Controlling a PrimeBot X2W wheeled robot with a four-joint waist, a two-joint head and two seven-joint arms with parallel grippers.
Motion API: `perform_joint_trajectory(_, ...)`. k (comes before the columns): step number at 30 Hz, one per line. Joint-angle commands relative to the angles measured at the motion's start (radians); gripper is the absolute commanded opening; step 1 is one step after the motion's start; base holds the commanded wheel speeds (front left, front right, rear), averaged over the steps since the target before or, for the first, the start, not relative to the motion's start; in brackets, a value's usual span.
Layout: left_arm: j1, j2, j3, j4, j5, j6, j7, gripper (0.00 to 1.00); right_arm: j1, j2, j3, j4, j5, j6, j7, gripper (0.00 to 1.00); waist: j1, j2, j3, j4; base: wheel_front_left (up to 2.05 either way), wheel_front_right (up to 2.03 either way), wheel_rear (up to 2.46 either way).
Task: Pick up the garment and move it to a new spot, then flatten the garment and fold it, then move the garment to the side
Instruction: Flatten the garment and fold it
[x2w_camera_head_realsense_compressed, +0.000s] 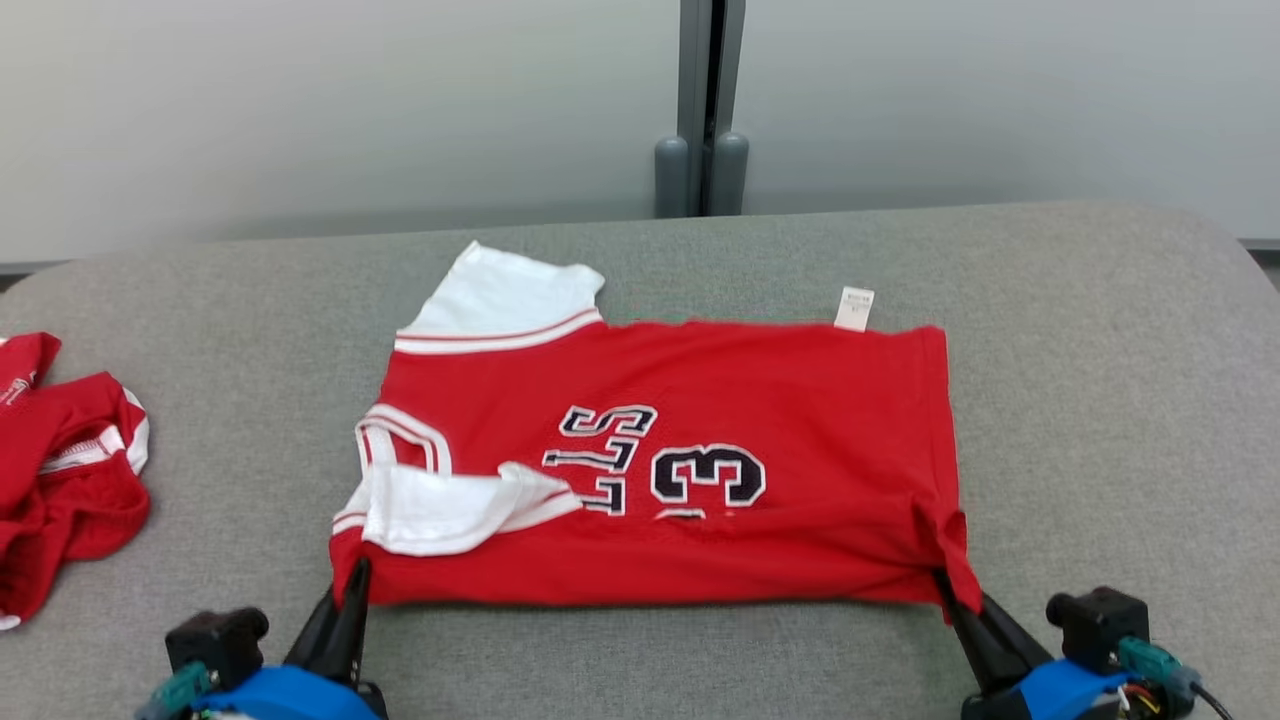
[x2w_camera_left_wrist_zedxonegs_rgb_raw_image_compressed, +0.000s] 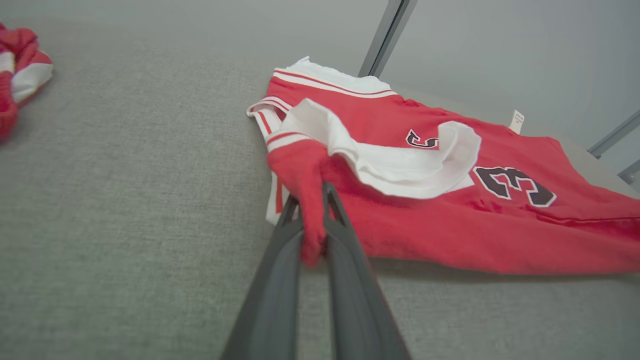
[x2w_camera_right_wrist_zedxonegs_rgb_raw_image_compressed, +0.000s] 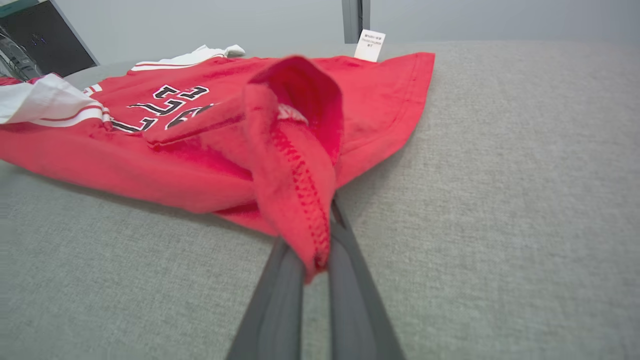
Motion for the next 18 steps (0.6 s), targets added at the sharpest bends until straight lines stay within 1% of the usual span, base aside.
perform_joint_trajectory(1,0.035,-0.007,0.021,-0.031,0.009,0.013,-0.005,0.00,0.033,-0.015,-0.002,-0.019,0.006,0.000,0.000,0.00,0.0001,0.0000,-0.012,0.001,0.00,0.00,0.00)
perform_joint_trajectory(4,0.085,-0.011,0.028,-0.067,0.025,0.020,-0.005,0.00,0.065,-0.026,-0.006,-0.042,0.007,0.000,0.000,0.00,0.0001,0.0000,-0.023,0.009,0.00,0.00,0.00)
perform_joint_trajectory(11,0.217,-0.023,0.048,-0.170,0.032,0.057,-0.004,0.00,0.170,-0.076,-0.011,-0.112,0.034,0.000,0.036,0.00,0.0001,0.0000,-0.043,0.029,0.00,0.00,0.00)
perform_joint_trajectory(16,0.259,-0.032,0.033,-0.190,0.031,0.070,-0.001,0.00,0.220,-0.068,-0.033,-0.151,0.036,0.000,0.067,0.00,0.0001,0.0000,-0.042,0.031,0.00,0.00,0.00)
perform_joint_trajectory(17,0.263,-0.033,0.033,-0.189,0.030,0.072,-0.001,0.00,0.223,-0.064,-0.040,-0.156,0.040,0.000,0.072,0.29,0.0001,0.0000,-0.042,0.030,0.00,0.00,0.00)
perform_joint_trajectory(18,0.265,-0.032,0.039,-0.185,0.034,0.076,-0.002,0.49,0.231,-0.058,-0.052,-0.160,0.041,0.000,0.072,1.00,0.0001,0.0000,-0.041,0.030,0.00,0.00,0.00)
